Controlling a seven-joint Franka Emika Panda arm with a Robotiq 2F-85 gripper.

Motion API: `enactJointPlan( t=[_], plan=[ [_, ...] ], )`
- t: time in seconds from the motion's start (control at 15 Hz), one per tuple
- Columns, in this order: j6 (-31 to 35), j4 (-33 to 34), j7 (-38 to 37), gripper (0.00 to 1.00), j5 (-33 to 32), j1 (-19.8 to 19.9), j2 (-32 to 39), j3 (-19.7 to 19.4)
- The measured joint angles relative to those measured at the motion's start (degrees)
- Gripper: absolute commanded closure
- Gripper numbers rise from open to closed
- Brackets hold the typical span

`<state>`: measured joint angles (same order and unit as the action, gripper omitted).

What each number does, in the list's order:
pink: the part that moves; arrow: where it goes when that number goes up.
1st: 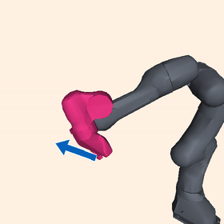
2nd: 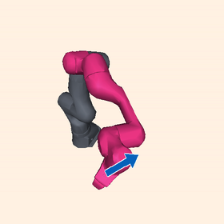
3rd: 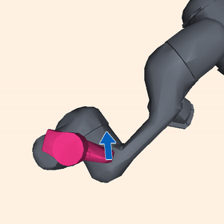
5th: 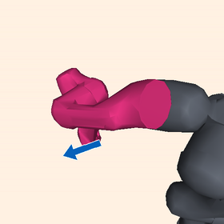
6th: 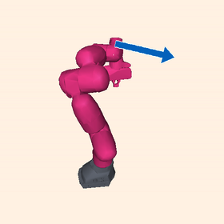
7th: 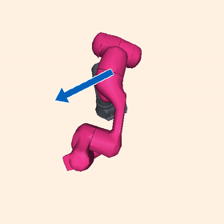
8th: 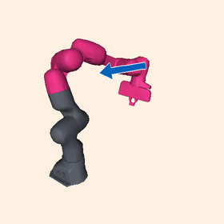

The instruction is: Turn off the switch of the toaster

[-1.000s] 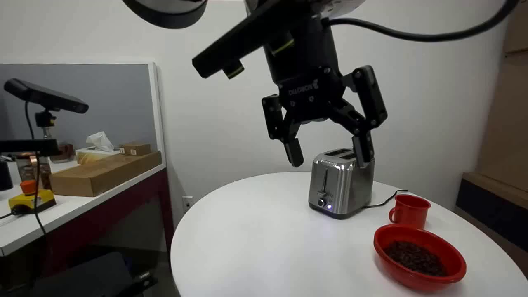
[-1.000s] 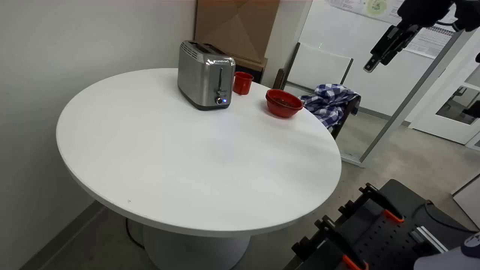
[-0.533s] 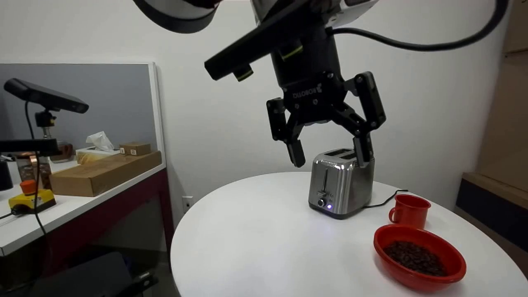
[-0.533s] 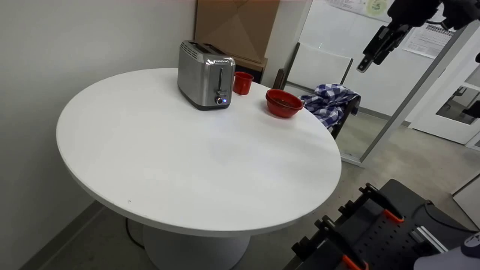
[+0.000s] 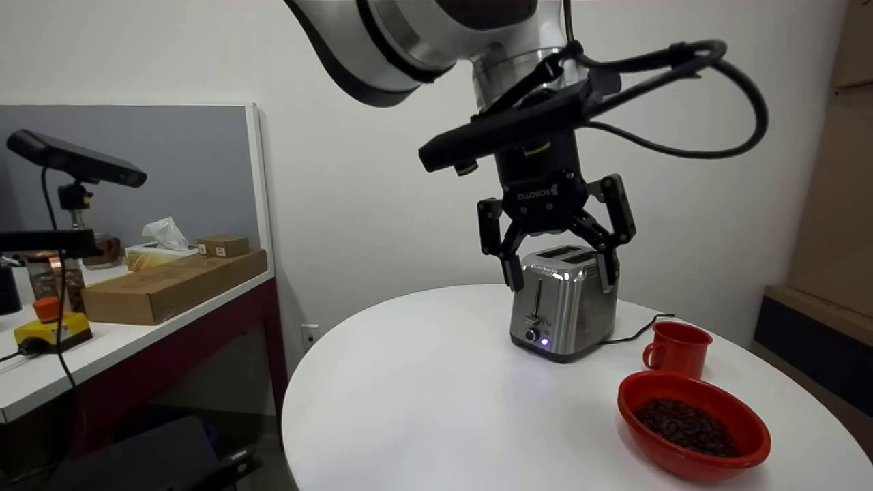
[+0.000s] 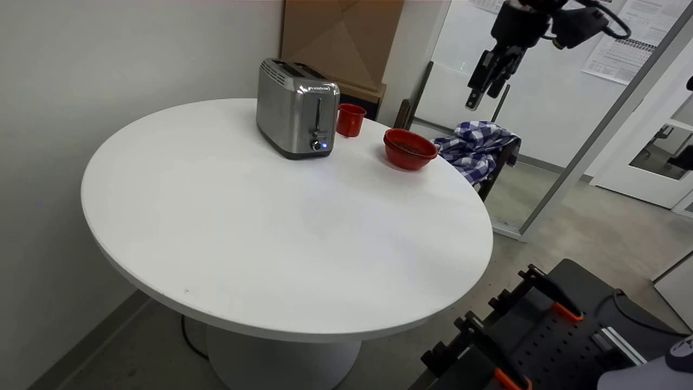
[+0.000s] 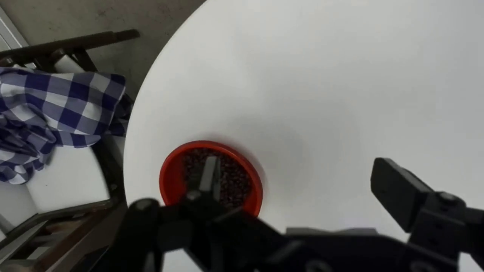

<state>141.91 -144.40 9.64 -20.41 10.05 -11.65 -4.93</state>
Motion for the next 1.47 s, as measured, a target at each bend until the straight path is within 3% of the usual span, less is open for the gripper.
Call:
enactJointPlan(
  t=[0.4,0.8,1.13,1.47],
  plan=[
    [2.7,10.0,-1.3,0.00,-0.6,-3.1,15.1,0.8],
    [9.6,19.1,-11.7,0.00,-4.6,-5.9,29.5,-0.3],
    [15.3,24.3,-18.6,0.00,-3.9,-8.7,36.4,-2.5],
    [17.6,26.5,-20.5,0.00,-3.6,-11.4,39.8,-4.3]
  ],
)
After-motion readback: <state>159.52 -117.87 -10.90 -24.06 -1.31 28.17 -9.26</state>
